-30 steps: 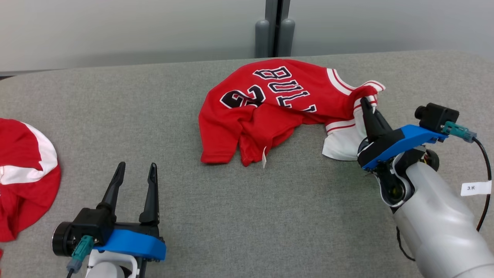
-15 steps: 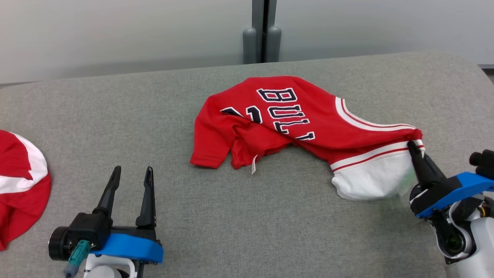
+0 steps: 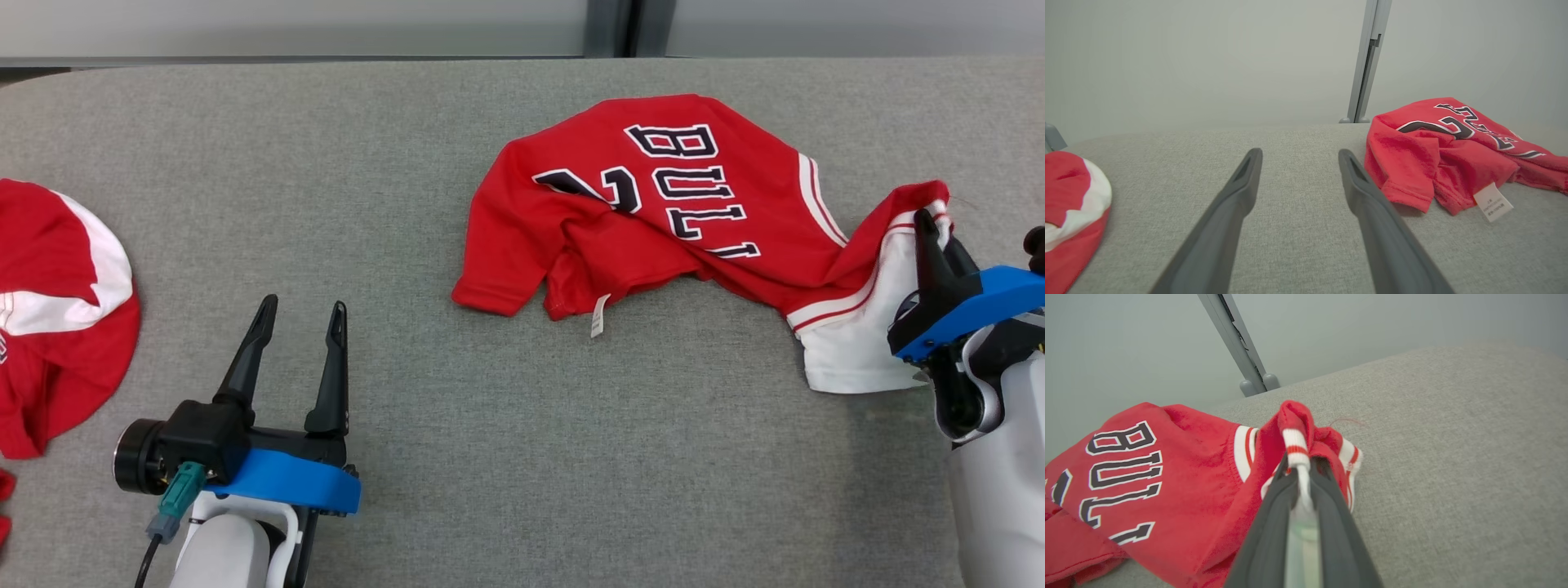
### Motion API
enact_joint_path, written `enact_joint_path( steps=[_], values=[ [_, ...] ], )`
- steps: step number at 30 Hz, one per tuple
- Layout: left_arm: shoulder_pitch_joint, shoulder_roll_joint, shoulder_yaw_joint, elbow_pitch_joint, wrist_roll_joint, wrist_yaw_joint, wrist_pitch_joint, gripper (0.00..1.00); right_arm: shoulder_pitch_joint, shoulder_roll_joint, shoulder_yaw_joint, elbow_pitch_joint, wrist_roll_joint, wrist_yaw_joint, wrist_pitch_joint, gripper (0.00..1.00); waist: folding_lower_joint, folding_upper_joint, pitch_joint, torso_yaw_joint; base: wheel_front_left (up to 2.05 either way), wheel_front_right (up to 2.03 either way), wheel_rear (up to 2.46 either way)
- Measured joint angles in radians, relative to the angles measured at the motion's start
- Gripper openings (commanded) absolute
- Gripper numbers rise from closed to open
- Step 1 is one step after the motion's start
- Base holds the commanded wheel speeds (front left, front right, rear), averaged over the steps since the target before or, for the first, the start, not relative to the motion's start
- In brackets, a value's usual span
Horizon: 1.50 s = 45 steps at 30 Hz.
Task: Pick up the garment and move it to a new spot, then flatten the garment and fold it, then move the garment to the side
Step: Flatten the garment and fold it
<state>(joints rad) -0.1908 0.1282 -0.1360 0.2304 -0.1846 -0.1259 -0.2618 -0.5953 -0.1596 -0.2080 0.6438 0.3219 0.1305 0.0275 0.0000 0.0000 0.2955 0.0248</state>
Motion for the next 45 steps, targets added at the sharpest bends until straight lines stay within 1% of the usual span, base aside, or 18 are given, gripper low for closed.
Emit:
enact_joint_path(
  steps=[1,2,5,8,11,15,19,25,30,33,36,45],
  values=[
    [0.000,0.000,0.000,0.000,0.000,0.000,0.000,1.00,0.000,0.000,0.000,0.000,0.000,0.000,0.000,1.00,0.0000,0.0000,0.000,0.000,0.00,0.00,0.00],
    [0.000,0.000,0.000,0.006,0.000,0.000,0.000,1.00,-0.011,-0.014,0.001,0.030,-0.041,0.000,-0.033,1.00,0.0001,0.0000,0.001,0.010,0.00,0.00,0.00],
    [0.002,-0.001,0.005,0.011,-0.001,0.000,0.000,1.00,-0.014,-0.030,0.005,0.050,-0.091,0.000,-0.081,1.00,0.0000,0.0000,-0.014,0.010,0.00,0.00,0.00],
    [0.010,-0.002,0.016,0.014,-0.007,0.000,0.000,1.00,-0.004,-0.038,0.008,0.048,-0.113,0.000,-0.109,1.00,0.0001,0.0000,-0.031,0.006,0.00,0.00,0.00],
    [0.032,-0.003,0.027,0.018,-0.008,0.000,0.000,1.00,0.038,-0.038,0.008,0.017,-0.146,0.000,-0.143,1.00,0.0000,0.0000,-0.059,-0.006,0.00,0.00,0.00],
    [0.057,-0.005,0.037,0.022,-0.011,0.001,0.000,1.00,0.127,-0.021,0.005,-0.070,-0.183,0.000,-0.171,1.00,0.0000,0.0000,-0.103,-0.030,0.00,0.00,0.00],
    [0.082,-0.010,0.045,0.024,-0.014,0.001,0.000,1.00,0.239,0.022,0.014,-0.189,-0.227,0.000,-0.179,1.00,0.0000,0.0000,-0.143,-0.058,0.00,0.00,0.00],
    [0.113,-0.021,0.053,0.030,-0.017,0.002,0.000,1.00,0.412,0.086,0.017,-0.345,-0.258,0.000,-0.163,1.00,-0.0001,0.0000,-0.191,-0.086,0.00,0.00,0.00],
    [0.129,-0.022,0.055,0.034,-0.016,0.002,0.000,1.00,0.503,0.105,0.012,-0.433,-0.240,0.000,-0.134,1.00,-0.0001,0.0000,-0.204,-0.097,0.00,0.00,0.00],
    [0.129,-0.021,0.050,0.045,-0.014,0.002,0.000,1.00,0.520,0.107,0.032,-0.459,-0.207,0.000,-0.116,1.00,-0.0001,0.0000,-0.196,-0.105,0.00,0.00,0.00],
    [0.114,-0.020,0.025,0.081,-0.008,0.002,0.004,1.00,0.520,0.108,0.054,-0.476,-0.188,0.000,-0.108,1.00,-0.0001,0.0000,-0.177,-0.115,0.00,0.00,0.00],
    [-0.086,-0.013,-0.079,0.275,-0.014,0.000,0.140,1.00,0.496,0.109,0.112,-0.485,-0.150,0.000,-0.117,1.00,-0.0001,0.0000,-0.101,-0.174,0.00,0.00,0.00]
  ],
)
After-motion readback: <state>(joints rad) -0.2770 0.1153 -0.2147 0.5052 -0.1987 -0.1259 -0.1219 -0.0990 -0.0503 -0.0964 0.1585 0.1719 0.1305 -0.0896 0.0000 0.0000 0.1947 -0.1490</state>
